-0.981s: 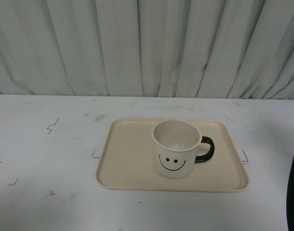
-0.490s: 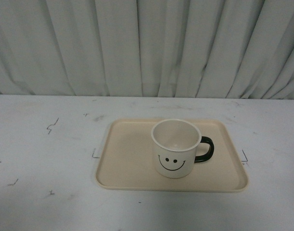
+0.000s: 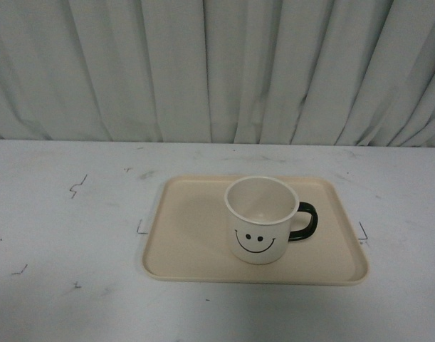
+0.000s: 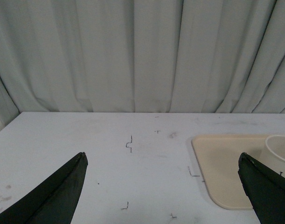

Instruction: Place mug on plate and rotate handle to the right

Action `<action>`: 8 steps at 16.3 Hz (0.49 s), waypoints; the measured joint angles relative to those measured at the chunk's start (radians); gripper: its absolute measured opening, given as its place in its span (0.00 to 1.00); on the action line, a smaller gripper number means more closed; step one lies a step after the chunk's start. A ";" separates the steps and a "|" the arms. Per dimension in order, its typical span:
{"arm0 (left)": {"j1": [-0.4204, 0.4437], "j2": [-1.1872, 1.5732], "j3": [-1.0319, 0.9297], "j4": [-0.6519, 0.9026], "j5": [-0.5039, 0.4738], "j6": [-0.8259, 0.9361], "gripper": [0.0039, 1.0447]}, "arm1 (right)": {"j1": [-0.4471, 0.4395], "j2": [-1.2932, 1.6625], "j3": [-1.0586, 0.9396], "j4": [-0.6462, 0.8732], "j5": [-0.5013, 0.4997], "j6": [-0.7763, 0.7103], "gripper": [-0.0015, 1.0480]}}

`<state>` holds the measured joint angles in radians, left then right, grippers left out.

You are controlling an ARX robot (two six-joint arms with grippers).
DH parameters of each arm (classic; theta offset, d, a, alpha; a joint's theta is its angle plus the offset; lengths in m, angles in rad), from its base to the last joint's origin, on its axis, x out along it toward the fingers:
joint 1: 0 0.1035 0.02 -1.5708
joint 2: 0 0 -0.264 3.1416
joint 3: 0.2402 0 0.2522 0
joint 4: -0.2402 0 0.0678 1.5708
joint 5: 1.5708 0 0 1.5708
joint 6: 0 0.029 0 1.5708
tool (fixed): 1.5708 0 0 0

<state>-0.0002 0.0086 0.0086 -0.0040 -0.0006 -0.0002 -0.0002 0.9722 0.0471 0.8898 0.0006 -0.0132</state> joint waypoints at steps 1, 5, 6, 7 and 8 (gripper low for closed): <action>0.000 0.000 0.000 0.000 0.000 0.000 0.94 | 0.000 -0.068 -0.002 -0.035 0.000 0.000 0.02; 0.000 0.000 0.000 0.000 0.000 0.000 0.94 | 0.000 -0.277 -0.035 -0.218 0.000 0.002 0.02; 0.000 0.000 0.000 0.000 0.000 0.000 0.94 | 0.000 -0.328 -0.035 -0.260 0.000 0.002 0.02; 0.000 0.000 0.000 0.000 0.000 0.000 0.94 | 0.000 -0.369 -0.035 -0.299 0.000 0.002 0.02; 0.000 0.000 0.000 0.000 0.000 0.000 0.94 | 0.000 -0.414 -0.035 -0.344 0.000 0.002 0.02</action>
<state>-0.0002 0.0086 0.0086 -0.0040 -0.0006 -0.0002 -0.0002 0.5579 0.0116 0.5461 0.0006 -0.0109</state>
